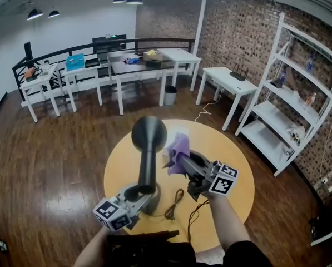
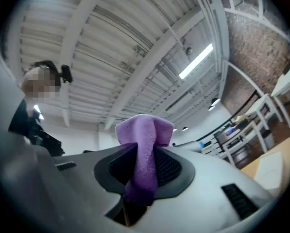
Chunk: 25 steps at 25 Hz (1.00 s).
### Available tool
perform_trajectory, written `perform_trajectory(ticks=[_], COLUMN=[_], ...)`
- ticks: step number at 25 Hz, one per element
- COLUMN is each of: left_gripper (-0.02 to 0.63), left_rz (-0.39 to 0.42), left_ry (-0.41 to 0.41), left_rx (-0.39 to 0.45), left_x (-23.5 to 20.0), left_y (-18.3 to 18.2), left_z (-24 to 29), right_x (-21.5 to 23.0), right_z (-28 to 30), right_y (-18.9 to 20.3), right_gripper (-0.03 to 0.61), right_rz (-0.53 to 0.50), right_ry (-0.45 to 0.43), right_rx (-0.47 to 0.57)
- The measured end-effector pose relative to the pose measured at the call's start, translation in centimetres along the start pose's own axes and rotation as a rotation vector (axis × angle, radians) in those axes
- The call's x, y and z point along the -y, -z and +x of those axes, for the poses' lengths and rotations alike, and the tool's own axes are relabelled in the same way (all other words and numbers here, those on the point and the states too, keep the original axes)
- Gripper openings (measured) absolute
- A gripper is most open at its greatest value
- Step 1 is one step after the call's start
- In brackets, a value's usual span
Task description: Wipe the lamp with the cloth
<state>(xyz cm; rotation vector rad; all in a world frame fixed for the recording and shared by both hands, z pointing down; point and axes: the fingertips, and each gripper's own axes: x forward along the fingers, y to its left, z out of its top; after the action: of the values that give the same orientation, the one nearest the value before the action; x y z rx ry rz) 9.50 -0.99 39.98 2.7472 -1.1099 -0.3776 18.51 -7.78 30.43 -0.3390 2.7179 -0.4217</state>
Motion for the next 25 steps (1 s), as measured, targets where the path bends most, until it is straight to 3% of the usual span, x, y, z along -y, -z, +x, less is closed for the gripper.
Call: perform_trajectory(ticks=[2,5,11,14,21,25], left_gripper=[0.138,0.139,0.138,0.138,0.139,0.139], left_rz=[-0.009,-0.019,-0.046,-0.042,-0.035,-0.041], left_ry=[0.007,0.023,0.010,0.017,-0.005,-0.009], left_rx=[-0.005,-0.022,-0.035,-0.052,-0.039,-0.045], left_x=[-0.3,-0.3,-0.6,-0.5,-0.6,-0.3], left_y=[0.0,0.2,1.1,2.1,2.2,2.0], left_z=[-0.1,-0.5,-1.0,-0.9,-0.8,-0.8], right_x=[-3.7,-6.9,-8.0,-6.4,-0.3,1.3], right_z=[-0.3,0.1,2.0,2.6,4.1,4.4], right_y=[0.5,1.8,5.2,5.3,5.1,5.3], right_gripper=[0.092,0.092,0.092,0.092,0.092,0.092], right_rz=[-0.015,-0.021,0.091,0.153,0.166,0.192], right_ry=[-0.118,-0.217,-0.289,-0.253,-0.009,0.044], right_rx=[-0.007,-0.036,-0.028,0.046,0.128,0.171])
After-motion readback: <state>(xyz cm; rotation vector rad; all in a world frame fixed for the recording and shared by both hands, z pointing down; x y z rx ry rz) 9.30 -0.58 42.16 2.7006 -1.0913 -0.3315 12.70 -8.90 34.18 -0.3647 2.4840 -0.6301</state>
